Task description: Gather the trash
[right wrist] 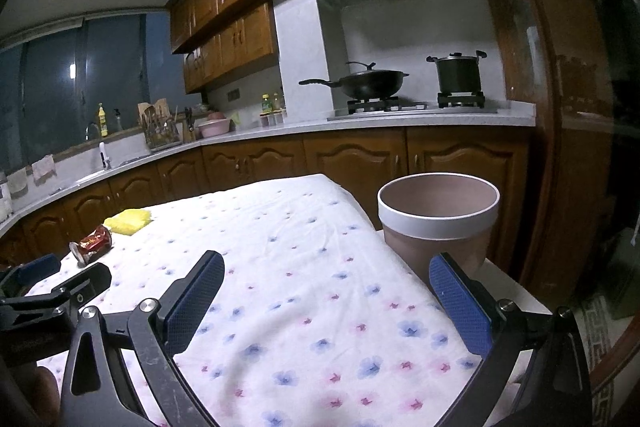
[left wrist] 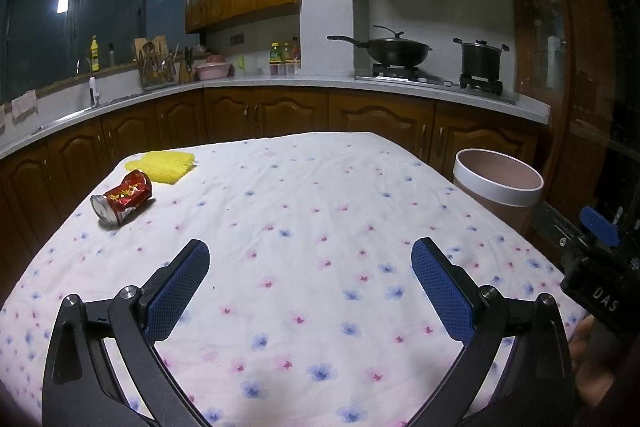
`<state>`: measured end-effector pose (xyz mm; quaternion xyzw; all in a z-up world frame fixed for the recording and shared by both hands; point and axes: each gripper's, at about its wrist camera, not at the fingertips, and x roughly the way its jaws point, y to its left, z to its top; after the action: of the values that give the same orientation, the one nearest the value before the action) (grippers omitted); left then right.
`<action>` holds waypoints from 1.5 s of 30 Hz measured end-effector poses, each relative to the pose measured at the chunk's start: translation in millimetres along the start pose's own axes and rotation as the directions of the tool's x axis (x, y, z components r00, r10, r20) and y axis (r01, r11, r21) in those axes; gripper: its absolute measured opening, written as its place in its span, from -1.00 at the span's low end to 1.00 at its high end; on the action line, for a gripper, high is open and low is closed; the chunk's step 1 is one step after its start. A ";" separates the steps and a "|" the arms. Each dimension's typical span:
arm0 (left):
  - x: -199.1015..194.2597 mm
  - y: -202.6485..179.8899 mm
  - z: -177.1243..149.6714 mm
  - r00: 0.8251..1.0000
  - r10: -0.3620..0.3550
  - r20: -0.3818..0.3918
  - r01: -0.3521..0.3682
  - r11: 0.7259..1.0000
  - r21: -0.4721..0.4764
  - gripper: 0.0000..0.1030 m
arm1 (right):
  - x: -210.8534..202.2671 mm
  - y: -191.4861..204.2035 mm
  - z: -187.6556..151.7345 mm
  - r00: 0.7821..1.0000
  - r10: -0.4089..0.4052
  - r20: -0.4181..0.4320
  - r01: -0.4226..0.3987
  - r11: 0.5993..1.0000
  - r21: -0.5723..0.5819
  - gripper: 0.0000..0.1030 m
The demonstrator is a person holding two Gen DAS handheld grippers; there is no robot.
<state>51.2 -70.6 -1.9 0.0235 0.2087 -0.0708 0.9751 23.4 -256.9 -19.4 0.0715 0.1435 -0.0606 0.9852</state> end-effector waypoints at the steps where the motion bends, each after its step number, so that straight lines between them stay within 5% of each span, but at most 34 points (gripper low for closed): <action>1: 0.3 0.0 0.0 1.000 0.000 0.000 0.000 1.000 0.000 1.00 | 0.5 -0.3 0.1 1.000 0.000 0.001 0.000 1.000 0.000 1.00; 45: 5.0 -3.6 2.3 1.000 -0.007 -0.011 0.007 1.000 0.004 1.00 | 0.2 -0.4 1.5 1.000 0.009 0.001 -0.009 1.000 0.008 1.00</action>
<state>56.1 -74.9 -1.9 0.0254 0.2141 -0.0746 0.9736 24.0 -257.5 -18.1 0.0761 0.1422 -0.0566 0.9853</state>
